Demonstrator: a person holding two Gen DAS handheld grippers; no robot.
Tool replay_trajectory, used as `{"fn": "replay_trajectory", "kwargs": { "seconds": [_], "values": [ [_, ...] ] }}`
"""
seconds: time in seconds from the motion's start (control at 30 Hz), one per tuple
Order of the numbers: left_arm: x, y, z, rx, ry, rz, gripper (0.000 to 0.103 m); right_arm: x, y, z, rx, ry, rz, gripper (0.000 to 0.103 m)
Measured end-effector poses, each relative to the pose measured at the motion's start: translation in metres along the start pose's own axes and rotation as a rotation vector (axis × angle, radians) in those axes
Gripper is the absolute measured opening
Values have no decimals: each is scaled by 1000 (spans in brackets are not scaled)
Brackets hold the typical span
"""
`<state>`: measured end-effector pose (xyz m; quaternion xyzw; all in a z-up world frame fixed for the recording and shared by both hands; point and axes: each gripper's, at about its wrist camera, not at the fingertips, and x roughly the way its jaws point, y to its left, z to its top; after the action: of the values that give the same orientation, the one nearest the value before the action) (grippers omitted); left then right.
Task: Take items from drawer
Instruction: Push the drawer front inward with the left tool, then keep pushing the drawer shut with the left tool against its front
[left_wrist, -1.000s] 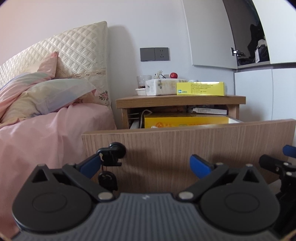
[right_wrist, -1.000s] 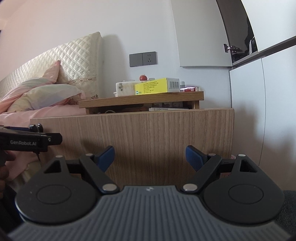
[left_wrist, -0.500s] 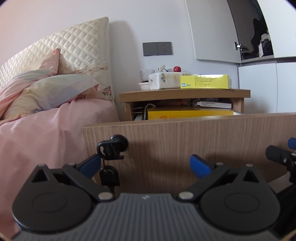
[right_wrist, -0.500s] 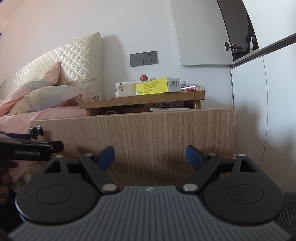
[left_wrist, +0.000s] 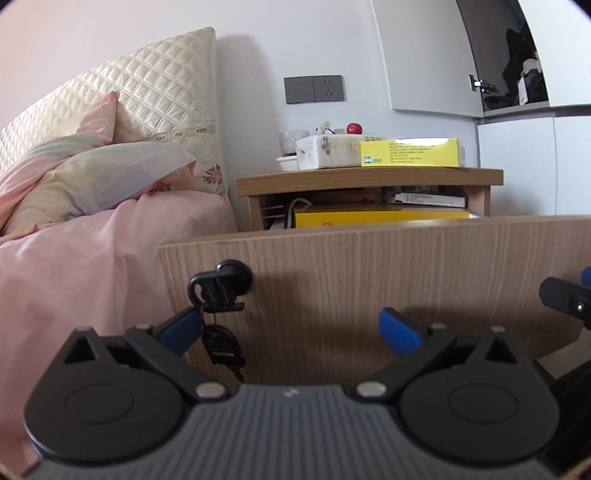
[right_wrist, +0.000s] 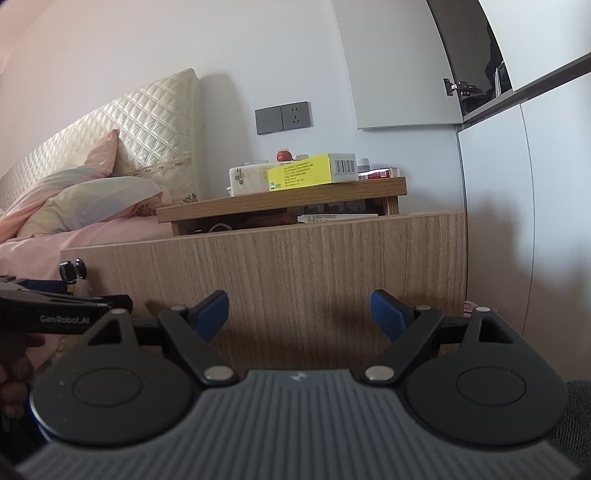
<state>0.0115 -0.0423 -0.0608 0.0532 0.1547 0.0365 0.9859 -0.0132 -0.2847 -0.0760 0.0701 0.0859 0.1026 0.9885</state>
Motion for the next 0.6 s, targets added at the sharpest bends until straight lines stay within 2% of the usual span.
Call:
{"fn": "replay_trajectory", "kwargs": {
  "seconds": [0.2, 0.6],
  "values": [
    [5, 1, 2, -19, 0, 5, 103, 2, -1, -2, 7, 7, -4, 86],
    [9, 10, 0, -60, -1, -66, 103, 6, -6, -2, 22, 9, 6, 89]
  ]
}}
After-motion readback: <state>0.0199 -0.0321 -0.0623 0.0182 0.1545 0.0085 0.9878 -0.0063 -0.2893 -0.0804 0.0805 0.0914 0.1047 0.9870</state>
